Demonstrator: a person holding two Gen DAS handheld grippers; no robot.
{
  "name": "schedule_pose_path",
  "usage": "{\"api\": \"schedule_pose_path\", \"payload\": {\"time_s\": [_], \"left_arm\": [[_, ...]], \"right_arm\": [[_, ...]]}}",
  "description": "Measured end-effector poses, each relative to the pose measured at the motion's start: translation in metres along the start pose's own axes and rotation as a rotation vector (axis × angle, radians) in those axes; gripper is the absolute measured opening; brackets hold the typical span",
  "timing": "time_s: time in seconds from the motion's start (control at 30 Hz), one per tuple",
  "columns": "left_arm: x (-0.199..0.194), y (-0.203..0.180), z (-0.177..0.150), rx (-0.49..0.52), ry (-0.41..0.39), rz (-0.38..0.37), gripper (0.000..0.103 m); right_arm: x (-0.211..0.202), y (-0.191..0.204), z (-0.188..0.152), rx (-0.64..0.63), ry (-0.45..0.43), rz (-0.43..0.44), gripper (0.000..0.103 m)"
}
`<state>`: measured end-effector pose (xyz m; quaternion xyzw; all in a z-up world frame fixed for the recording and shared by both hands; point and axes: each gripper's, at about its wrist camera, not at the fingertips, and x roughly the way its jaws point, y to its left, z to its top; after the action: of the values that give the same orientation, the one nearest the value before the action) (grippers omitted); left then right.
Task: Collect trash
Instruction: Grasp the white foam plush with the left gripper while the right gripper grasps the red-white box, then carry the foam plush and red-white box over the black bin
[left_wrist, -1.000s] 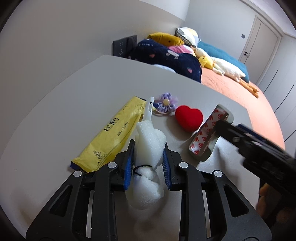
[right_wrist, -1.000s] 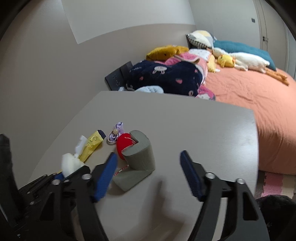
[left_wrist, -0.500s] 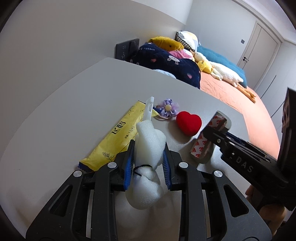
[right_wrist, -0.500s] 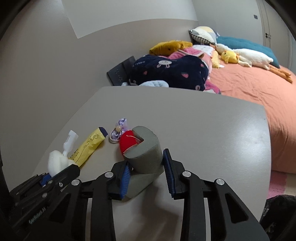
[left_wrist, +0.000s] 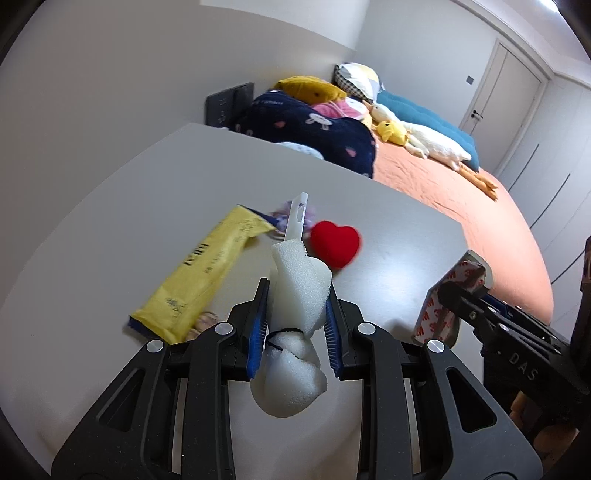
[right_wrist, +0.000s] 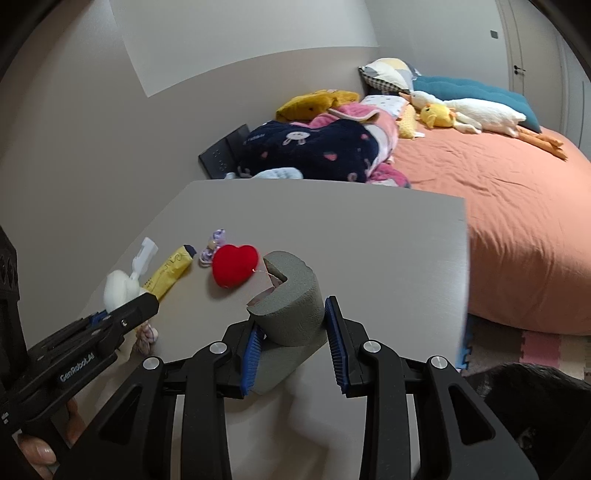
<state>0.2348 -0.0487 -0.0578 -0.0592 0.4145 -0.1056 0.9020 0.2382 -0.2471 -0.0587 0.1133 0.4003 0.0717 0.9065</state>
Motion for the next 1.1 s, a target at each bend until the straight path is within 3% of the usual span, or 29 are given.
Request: {"api": "schedule_pose_path", "payload": {"time_s": [0.33,1.1], "left_arm": [[-0.041,-0.037,-0.009,0.045,-0.040,0.007,0.027],[-0.125,-0.121,-0.068,0.153,-0.089,-0.026,0.027]], "right_arm": [[-0.059,-0.020,-0.011,0.012,-0.056,-0.003,0.034],[-0.188,-0.064,-0.067,0.024,-0.152,-0.035,0.035]]}}
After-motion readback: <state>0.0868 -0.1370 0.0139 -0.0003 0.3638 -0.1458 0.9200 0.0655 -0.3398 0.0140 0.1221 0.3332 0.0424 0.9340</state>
